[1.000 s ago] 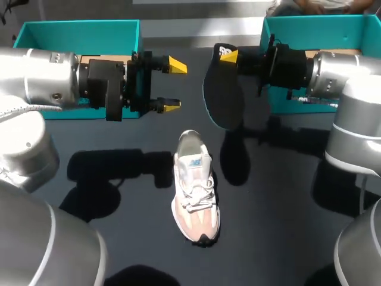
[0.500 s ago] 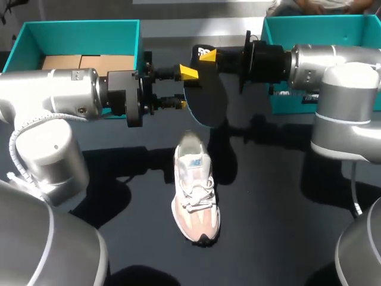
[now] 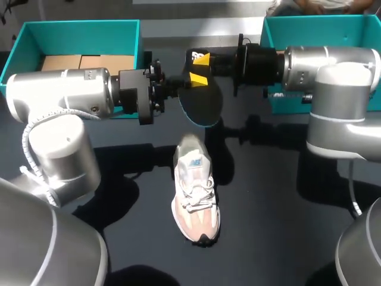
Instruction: Take the shoe out of the shoebox, open the shoe tongue, remove and reinsert the insole, then place the shoe into the shoebox
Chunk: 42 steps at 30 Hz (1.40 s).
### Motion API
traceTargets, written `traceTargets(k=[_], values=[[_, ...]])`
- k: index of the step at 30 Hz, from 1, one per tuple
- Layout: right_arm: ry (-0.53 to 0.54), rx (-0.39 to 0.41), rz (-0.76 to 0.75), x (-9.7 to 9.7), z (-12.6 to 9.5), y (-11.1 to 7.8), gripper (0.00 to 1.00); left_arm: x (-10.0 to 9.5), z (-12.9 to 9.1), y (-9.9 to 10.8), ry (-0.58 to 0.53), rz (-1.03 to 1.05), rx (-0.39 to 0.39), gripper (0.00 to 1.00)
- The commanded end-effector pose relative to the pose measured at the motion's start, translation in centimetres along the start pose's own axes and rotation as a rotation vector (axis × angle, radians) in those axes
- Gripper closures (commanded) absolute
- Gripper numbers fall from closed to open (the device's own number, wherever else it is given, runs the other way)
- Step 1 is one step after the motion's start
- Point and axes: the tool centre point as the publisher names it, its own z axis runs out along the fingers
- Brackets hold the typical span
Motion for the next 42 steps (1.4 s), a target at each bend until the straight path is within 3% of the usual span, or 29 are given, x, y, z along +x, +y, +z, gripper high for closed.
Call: traceTargets(k=[1, 6, 17, 30, 32, 34, 35, 36, 37, 38, 42], values=[[-0.017, -0.003, -0.018, -0.2, -0.6, -0.4, 0.0, -0.2, -1.4, -0.5, 0.0, -0.011, -0.004, 1.0], [-0.026, 0.01, -0.097, -0.3, -2.6, -1.2, 0.0, -1.1, -3.6, -1.1, -0.009, -0.028, 0.005, 1.0], [-0.075, 0.076, -0.259, 0.1, -11.0, -5.0, 0.0, -2.6, -7.6, -2.5, 0.013, -0.003, 0.057, 1.0], [-0.075, 0.076, -0.259, 0.1, -11.0, -5.0, 0.0, -3.2, -7.8, -2.8, 0.013, -0.001, 0.063, 1.0], [-0.075, 0.076, -0.259, 0.1, -11.0, -5.0, 0.0, -3.6, -7.3, -3.2, 0.131, -0.243, 0.045, 1.0], [-0.075, 0.076, -0.259, 0.1, -11.0, -5.0, 0.0, -4.2, -7.0, -3.8, 0.33, -0.6, 0.02, 1.0], [-0.075, 0.076, -0.259, 0.1, -11.0, -5.0, 0.0, -4.9, -7.1, -4.1, 0.332, -0.719, 0.035, 1.0], [-0.075, 0.076, -0.259, 0.1, -11.0, -5.0, 0.0, -5.2, -7.1, -4.4, 0.431, -0.867, 0.062, 1.0], [-0.075, 0.076, -0.259, 0.1, -11.0, -5.0, 0.0, -5.5, -7.1, -4.8, 0.448, -0.991, 0.107, 1.0], [-0.075, 0.076, -0.259, 0.1, -11.0, -5.0, 0.0, -6.0, -7.1, -4.8, 0.435, -1.147, 0.077, 1.0], [-0.075, 0.076, -0.259, 0.1, -11.0, -5.0, 0.0, -5.9, -6.9, -4.3, 0.435, -1.693, 0.181, 1.0]])
